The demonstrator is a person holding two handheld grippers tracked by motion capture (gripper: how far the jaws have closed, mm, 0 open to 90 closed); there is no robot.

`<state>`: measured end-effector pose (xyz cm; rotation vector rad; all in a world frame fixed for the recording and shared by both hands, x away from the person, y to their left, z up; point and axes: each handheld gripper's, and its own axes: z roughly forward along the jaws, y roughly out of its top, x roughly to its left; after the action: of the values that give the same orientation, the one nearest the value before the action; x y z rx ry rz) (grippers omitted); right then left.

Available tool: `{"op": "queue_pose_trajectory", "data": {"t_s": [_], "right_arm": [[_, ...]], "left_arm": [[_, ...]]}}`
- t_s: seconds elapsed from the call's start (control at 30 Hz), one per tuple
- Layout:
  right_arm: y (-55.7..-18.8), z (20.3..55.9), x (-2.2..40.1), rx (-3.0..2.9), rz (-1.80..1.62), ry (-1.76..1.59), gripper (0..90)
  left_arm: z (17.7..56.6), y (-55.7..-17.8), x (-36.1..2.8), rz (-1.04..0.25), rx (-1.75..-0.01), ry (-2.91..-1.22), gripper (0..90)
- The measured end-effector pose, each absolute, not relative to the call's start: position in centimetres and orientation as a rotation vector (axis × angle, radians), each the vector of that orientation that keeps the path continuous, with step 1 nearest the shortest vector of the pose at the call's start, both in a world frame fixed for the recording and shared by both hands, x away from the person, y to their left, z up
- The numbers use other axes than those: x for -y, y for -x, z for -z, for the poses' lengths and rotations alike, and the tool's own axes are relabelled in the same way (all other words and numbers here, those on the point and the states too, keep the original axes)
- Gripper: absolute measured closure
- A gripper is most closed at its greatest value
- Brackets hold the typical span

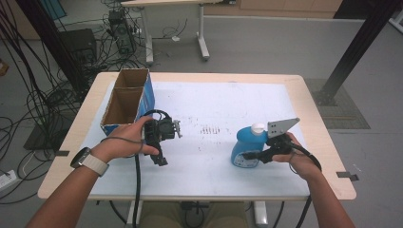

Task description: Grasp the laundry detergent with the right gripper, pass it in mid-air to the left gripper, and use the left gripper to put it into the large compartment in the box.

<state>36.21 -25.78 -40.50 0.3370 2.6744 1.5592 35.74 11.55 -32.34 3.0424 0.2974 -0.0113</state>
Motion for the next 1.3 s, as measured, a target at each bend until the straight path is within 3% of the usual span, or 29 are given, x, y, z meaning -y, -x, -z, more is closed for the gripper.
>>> {"op": "queue_pose_trajectory", "data": {"t_s": [1.3], "right_arm": [[-36.10,40.46,25.70,-2.671,-1.552,-0.330,42.6]], "left_arm": [[32.11,-35.75,-11.61,0.016,-0.295,-3.039,11.6]]}}
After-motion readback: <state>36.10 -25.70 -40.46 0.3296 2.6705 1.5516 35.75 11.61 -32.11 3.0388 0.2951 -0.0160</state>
